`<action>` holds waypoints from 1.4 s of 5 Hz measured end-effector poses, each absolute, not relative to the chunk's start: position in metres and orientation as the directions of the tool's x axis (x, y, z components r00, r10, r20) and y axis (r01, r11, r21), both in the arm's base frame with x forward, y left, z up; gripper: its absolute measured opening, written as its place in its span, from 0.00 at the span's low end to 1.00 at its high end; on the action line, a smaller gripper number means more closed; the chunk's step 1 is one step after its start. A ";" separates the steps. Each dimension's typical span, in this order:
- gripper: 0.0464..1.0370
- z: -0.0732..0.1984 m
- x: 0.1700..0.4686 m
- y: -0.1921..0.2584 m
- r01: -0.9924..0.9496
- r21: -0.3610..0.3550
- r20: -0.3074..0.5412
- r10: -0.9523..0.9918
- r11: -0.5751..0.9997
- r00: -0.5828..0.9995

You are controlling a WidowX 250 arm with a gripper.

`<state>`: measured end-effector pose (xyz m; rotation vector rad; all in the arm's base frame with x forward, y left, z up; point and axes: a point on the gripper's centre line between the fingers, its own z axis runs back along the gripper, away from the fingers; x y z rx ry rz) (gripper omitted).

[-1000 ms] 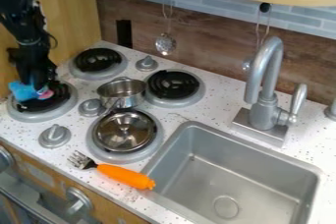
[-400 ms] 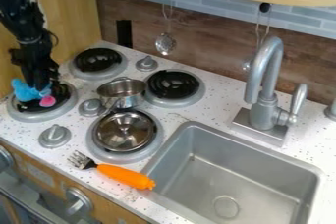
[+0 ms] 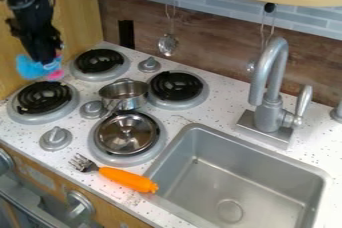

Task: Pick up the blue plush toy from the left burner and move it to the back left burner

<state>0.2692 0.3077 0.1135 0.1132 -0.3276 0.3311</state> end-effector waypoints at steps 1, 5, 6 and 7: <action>0.19 0.125 0.274 0.286 -0.280 0.024 0.373 0.251 0.960 0.893; 0.19 0.098 0.332 0.221 -0.114 -0.032 0.369 0.118 0.993 0.922; 0.19 0.090 0.348 0.208 -0.098 -0.032 0.370 0.103 0.995 0.923; 0.19 0.084 0.364 0.197 -0.082 -0.027 0.361 0.086 0.996 0.929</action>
